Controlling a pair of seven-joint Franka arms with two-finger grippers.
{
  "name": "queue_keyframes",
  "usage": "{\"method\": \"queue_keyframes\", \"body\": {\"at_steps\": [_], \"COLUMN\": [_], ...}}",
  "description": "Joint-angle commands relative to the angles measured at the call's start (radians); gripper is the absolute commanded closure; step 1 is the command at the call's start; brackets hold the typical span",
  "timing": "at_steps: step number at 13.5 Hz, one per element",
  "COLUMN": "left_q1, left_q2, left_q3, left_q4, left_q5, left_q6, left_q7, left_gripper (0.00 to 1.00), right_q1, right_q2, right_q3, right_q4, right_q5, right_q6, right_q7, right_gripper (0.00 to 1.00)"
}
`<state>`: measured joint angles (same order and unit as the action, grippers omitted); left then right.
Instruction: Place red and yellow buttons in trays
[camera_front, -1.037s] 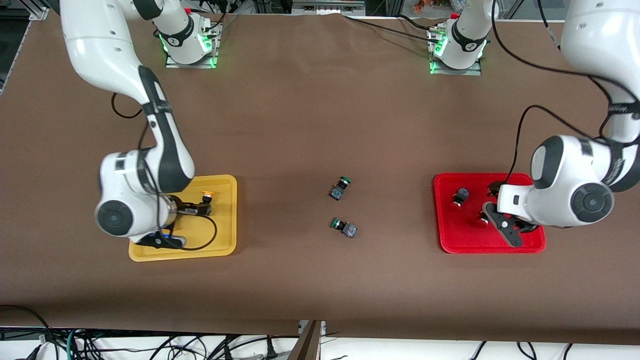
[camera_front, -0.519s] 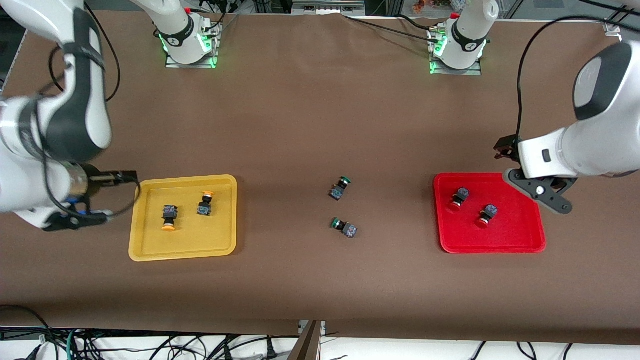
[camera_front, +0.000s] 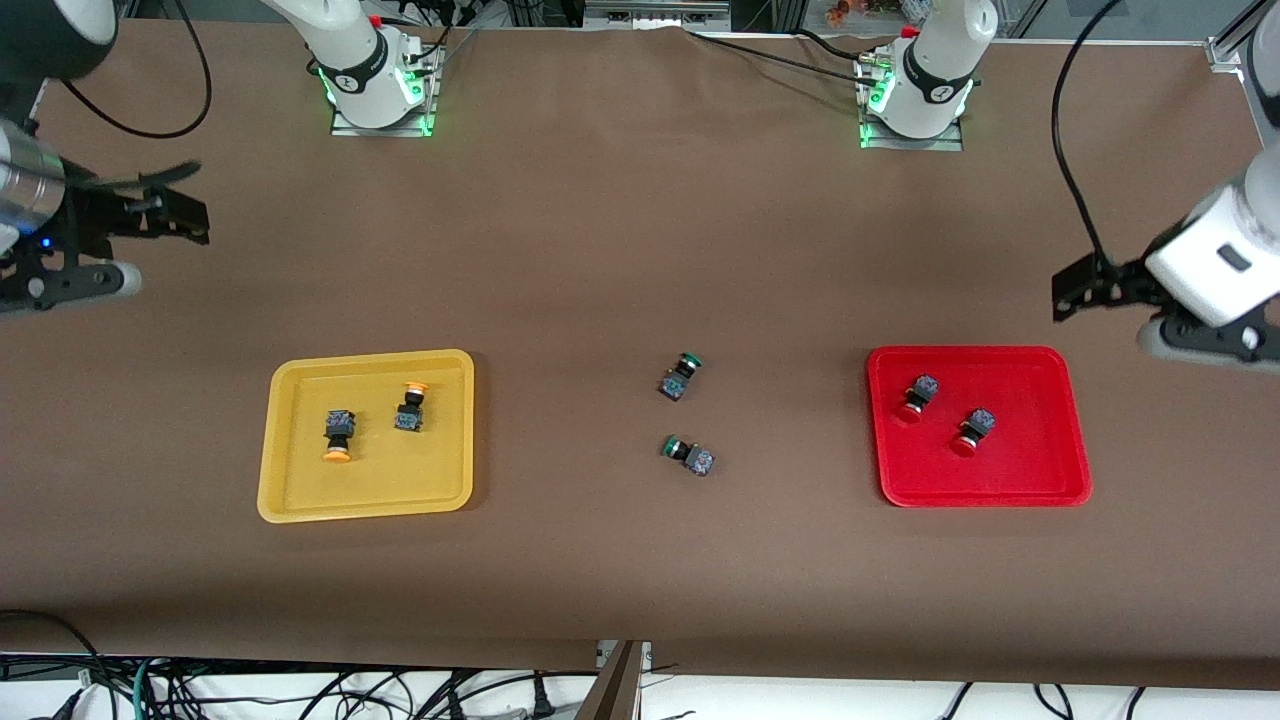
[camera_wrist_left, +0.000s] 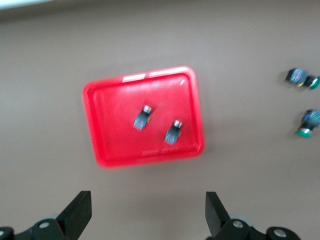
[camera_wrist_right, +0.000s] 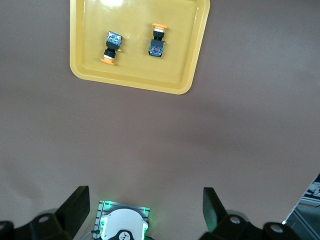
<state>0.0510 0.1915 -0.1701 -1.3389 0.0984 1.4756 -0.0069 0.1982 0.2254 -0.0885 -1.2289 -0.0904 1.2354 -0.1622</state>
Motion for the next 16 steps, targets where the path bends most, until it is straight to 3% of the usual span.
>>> {"method": "queue_keyframes", "body": {"at_steps": [1, 7, 16], "left_q1": [-0.011, -0.014, -0.023], "left_q2": [-0.254, -0.239, -0.175], "left_q3": [0.070, 0.070, 0.043], "left_q4": [-0.369, -0.353, -0.255], "left_q5": [-0.045, -0.048, -0.077], "left_q6": [0.138, 0.106, 0.106], "left_q7": [-0.021, -0.011, -0.015], "left_gripper": [0.00, 0.00, 0.00], "right_q1": [-0.040, -0.065, -0.066], "right_q2": [-0.106, -0.185, -0.163], "right_q3": [0.046, 0.049, 0.032], "right_q4": [-0.067, -0.144, -0.142], "right_q5": [-0.014, 0.000, 0.028], "right_q6": [0.027, 0.013, -0.002], "right_q7": [-0.017, -0.005, 0.064], "right_gripper": [0.00, 0.00, 0.00]}}
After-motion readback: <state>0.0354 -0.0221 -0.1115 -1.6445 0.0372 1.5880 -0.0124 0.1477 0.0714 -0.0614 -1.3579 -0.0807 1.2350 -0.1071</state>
